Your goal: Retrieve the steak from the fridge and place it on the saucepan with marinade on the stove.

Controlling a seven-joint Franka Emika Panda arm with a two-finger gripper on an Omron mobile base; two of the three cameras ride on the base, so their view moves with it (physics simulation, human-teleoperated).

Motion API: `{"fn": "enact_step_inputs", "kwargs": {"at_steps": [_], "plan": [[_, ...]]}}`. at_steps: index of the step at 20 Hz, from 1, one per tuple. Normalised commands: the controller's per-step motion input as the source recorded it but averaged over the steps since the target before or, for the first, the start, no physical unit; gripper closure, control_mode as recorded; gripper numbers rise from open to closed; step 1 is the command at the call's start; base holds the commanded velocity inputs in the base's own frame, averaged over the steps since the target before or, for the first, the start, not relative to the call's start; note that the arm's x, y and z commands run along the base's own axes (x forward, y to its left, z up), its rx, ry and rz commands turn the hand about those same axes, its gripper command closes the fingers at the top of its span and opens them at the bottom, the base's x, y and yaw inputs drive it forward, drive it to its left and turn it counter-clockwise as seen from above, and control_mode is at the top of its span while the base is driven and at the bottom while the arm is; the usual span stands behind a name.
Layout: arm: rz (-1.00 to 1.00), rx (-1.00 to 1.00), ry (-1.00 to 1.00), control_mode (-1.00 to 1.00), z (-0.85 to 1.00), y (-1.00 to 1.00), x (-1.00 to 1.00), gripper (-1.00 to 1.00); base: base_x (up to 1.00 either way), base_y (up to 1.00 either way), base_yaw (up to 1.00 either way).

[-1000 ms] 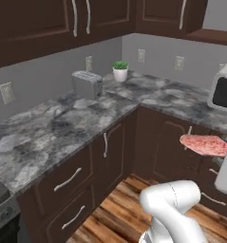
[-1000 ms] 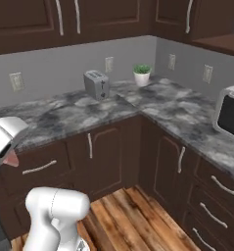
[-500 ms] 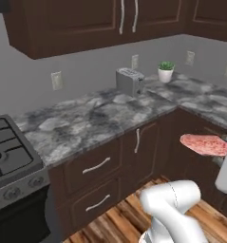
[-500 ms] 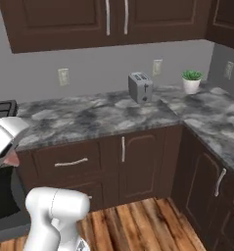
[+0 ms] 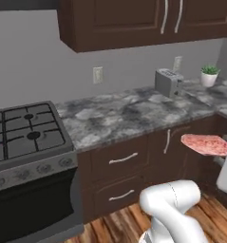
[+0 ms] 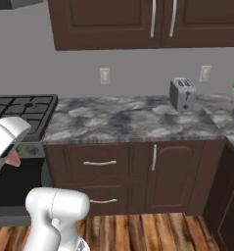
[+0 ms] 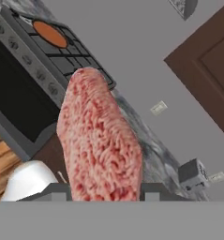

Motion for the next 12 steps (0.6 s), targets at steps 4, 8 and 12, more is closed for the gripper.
{"fn": "enact_step_inputs", "kwargs": {"at_steps": [4, 8, 12], "plan": [[0.00, 0.00, 0.00, 1.00, 0.00, 0.00, 0.00, 1.00, -0.03, 0.52, 0.31], [0.00, 0.00, 0.00, 1.00, 0.00, 0.00, 0.00, 1.00, 0.00, 0.76, 0.19], [0.00, 0.00, 0.00, 1.00, 0.00, 0.00, 0.00, 1.00, 0.00, 0.89, 0.12]]}}
